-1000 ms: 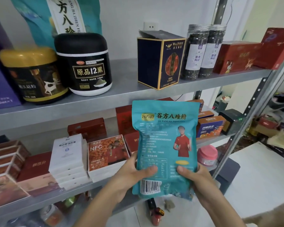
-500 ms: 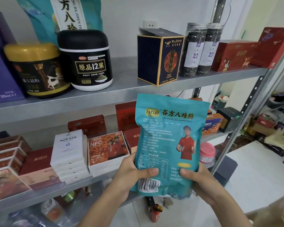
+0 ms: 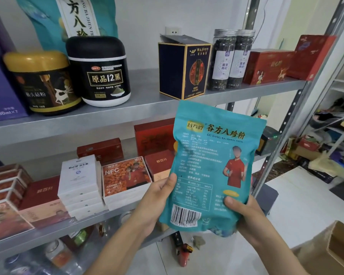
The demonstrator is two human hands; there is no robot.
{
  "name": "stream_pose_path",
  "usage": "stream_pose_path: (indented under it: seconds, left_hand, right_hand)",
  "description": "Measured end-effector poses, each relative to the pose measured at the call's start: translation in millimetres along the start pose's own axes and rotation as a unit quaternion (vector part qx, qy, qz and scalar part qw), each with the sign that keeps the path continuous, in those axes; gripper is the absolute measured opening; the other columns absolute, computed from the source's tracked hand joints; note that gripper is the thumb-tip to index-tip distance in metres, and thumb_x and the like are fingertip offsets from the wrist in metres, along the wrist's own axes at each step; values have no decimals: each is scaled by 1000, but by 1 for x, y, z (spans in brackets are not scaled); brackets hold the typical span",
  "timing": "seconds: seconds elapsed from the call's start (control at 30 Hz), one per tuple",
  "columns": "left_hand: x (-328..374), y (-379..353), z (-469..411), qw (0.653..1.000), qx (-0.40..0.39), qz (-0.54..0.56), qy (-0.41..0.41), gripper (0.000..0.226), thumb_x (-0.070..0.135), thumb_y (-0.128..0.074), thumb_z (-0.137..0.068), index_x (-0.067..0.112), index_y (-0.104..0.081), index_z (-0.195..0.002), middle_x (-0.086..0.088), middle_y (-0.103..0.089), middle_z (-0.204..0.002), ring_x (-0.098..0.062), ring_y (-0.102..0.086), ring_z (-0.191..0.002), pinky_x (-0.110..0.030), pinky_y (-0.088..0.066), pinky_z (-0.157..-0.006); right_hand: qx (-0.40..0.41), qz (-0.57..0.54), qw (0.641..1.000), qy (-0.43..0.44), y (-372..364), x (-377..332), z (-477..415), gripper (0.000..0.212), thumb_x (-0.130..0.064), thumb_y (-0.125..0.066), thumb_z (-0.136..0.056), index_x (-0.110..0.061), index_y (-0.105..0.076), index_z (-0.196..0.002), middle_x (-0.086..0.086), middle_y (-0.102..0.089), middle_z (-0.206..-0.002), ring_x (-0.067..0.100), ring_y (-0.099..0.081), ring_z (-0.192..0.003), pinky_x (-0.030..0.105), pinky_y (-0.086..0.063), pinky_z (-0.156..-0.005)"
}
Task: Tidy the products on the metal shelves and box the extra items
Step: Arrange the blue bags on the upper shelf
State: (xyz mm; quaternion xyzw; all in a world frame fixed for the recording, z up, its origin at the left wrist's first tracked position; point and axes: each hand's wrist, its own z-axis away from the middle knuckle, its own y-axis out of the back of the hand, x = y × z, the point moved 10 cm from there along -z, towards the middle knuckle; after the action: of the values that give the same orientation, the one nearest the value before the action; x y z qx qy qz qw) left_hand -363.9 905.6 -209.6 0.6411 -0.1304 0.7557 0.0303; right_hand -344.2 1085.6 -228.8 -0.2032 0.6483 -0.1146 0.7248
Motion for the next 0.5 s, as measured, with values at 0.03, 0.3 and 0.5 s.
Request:
stream_pose_path:
  seconds: [0.03, 0.3, 0.5]
  left_hand:
    - [6, 1, 1, 999, 32, -26, -26, 30, 42, -51, -93, 23, -71, -104, 0, -74, -110, -9, -70, -98, -21, -55, -80]
    - [60, -59, 40, 912, 10, -314, -266, 37, 39, -59, -90, 37, -59, -127, 27, -36, -132, 7, -36, -128, -22, -34, -110]
    - [58, -111, 36, 945, -159, -219, -184, 116, 78, -71, -56, 54, -7, -150, 26, -9, -157, 2, -13, -146, -41, -27, -119]
  right_hand:
    - [14, 9, 1000, 12, 1, -3, 4, 62, -28, -97, -39, -16, -77, -96, 18, -71, -109, 32, -72, -92, 36, -59, -67]
    - [229, 76, 955, 172, 12, -30, 43, 21, -12, -78, -66, -22, -78, -84, 0, -76, -79, 16, -73, -68, 23, -55, -49]
    - [199, 203, 928, 240, -27, -22, 62, 47, 4, -69, -85, -14, -56, -127, -16, -70, -110, -6, -64, -101, 16, -54, -82]
